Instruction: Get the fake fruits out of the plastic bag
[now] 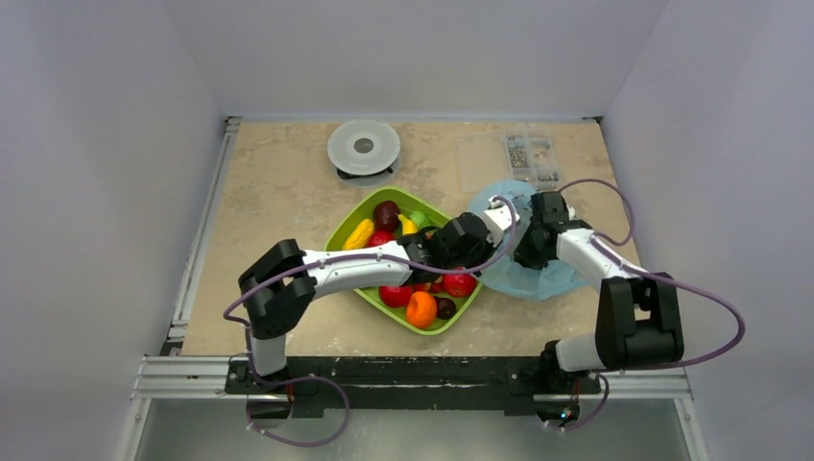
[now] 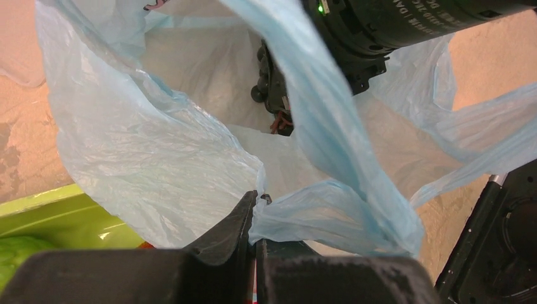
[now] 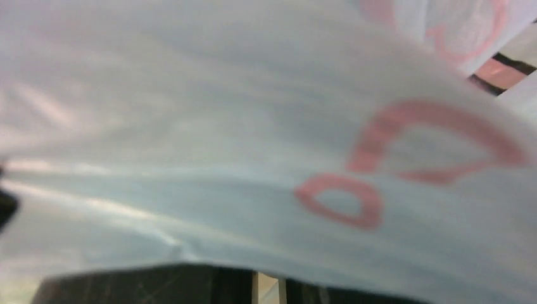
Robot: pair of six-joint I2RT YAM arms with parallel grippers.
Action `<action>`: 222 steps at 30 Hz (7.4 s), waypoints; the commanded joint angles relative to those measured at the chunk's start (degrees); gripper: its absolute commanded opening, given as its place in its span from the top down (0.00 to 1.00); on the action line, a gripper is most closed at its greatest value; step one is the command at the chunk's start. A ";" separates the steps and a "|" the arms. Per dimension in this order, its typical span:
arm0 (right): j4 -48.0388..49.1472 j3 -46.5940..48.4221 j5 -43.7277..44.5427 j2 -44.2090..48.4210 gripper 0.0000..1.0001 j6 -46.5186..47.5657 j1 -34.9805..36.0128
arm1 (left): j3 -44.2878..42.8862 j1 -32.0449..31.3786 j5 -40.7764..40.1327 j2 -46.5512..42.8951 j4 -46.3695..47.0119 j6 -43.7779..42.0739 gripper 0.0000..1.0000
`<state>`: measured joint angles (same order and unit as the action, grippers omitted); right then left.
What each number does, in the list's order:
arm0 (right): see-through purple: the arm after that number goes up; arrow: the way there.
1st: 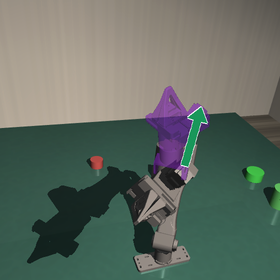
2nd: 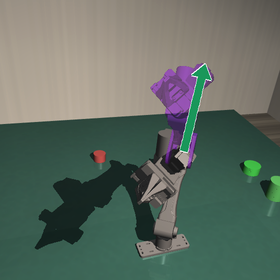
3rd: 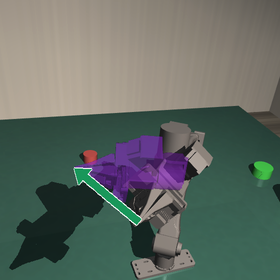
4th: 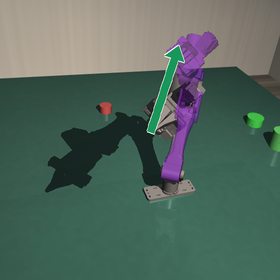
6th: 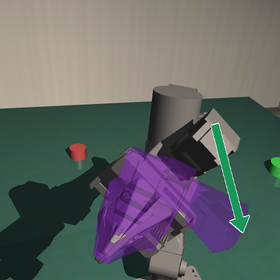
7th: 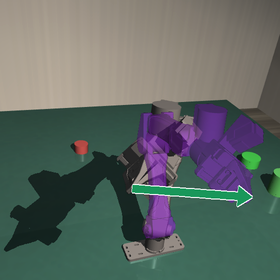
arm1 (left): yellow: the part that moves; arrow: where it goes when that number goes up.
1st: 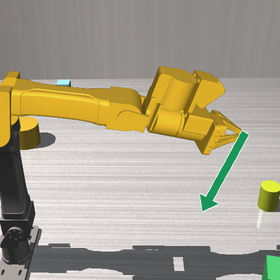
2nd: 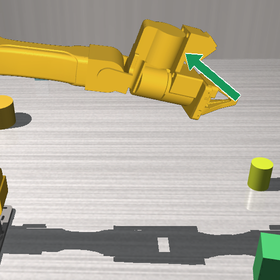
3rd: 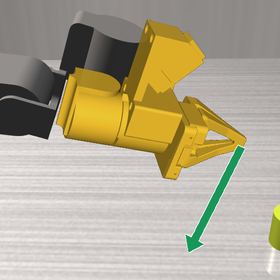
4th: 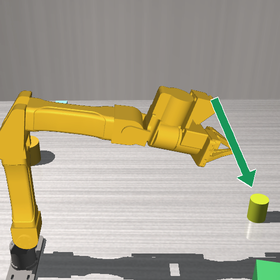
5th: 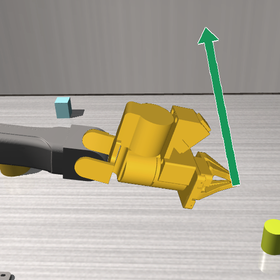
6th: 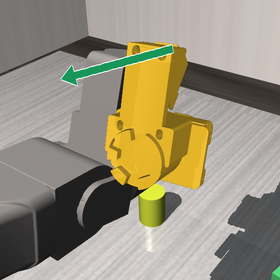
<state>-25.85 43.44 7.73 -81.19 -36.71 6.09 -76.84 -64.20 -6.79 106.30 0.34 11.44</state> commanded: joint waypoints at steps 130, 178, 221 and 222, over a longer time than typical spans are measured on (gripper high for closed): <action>-11.64 13.14 27.37 -5.55 0.74 -12.81 10.88 | -7.66 1.27 -7.63 -9.27 -10.29 -0.40 1.00; 7.17 -3.78 4.02 15.39 0.60 4.76 -3.05 | -3.46 -0.01 -3.62 -10.23 -10.07 -1.13 1.00; -10.34 14.17 39.16 -8.79 0.19 -0.43 7.56 | -0.79 -1.54 -6.95 -10.35 -7.81 -2.74 1.00; -10.10 14.21 39.00 -9.23 0.17 -0.40 7.22 | -0.77 -1.54 -6.97 -10.40 -7.81 -2.81 1.00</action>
<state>-36.36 56.03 44.01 -88.66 -36.01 14.31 -77.87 -65.41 -13.15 96.42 -9.91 9.21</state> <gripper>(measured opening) 0.794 0.006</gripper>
